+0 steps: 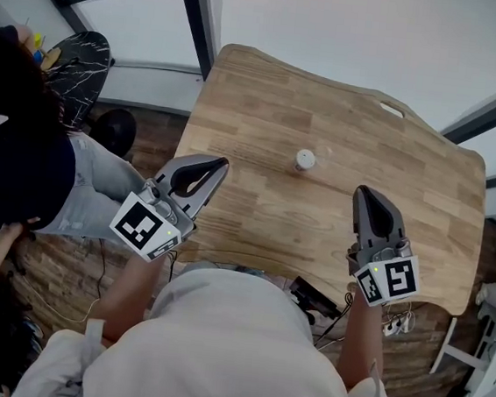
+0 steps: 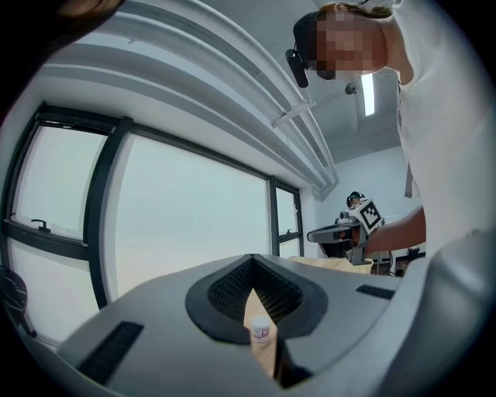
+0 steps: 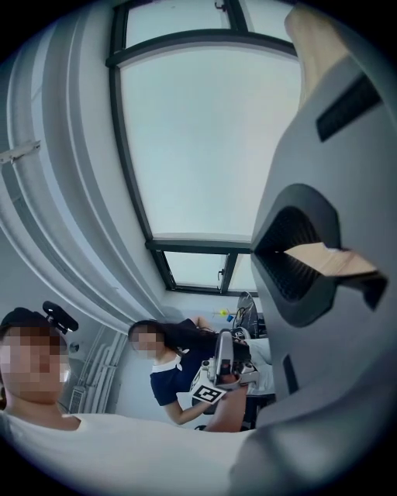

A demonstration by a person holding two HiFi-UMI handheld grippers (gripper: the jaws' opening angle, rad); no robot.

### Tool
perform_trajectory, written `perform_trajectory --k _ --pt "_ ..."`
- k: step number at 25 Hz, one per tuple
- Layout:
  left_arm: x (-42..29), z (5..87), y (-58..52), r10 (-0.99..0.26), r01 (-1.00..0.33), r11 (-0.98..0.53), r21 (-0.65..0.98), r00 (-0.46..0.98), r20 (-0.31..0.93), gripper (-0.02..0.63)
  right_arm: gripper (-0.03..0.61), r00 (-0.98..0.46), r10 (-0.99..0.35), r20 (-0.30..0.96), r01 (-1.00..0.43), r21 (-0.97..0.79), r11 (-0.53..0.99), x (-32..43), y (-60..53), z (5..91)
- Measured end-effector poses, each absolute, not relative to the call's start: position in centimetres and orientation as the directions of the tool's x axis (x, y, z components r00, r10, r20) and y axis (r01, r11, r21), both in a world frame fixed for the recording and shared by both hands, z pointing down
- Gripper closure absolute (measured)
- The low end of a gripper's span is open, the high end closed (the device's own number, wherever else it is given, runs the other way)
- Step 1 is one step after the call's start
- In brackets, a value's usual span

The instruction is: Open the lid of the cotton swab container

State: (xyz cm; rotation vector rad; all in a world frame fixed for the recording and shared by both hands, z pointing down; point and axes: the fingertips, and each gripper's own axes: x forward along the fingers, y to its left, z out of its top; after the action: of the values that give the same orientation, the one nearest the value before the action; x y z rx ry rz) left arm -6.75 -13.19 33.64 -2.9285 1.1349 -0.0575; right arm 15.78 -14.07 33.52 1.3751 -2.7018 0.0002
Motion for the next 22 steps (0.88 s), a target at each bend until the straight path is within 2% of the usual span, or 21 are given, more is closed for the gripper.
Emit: perform_trajectory --k 9,22 --pt "-6.9 32.4 -13.4 -0.682 -0.682 -0.731 -0.017 0.731 0.016 0.601 0.558 -0.527 -0.849 0.038 -0.848 0.043 0.529 17.1 -12.5 30.0" --pt "-7.2 31.3 -13.7 -0.696 -0.695 -0.718 -0.026 0.718 0.012 0.601 0.56 -0.529 -0.848 -0.004 -0.848 0.029 0.529 16.8 -12.7 28.6"
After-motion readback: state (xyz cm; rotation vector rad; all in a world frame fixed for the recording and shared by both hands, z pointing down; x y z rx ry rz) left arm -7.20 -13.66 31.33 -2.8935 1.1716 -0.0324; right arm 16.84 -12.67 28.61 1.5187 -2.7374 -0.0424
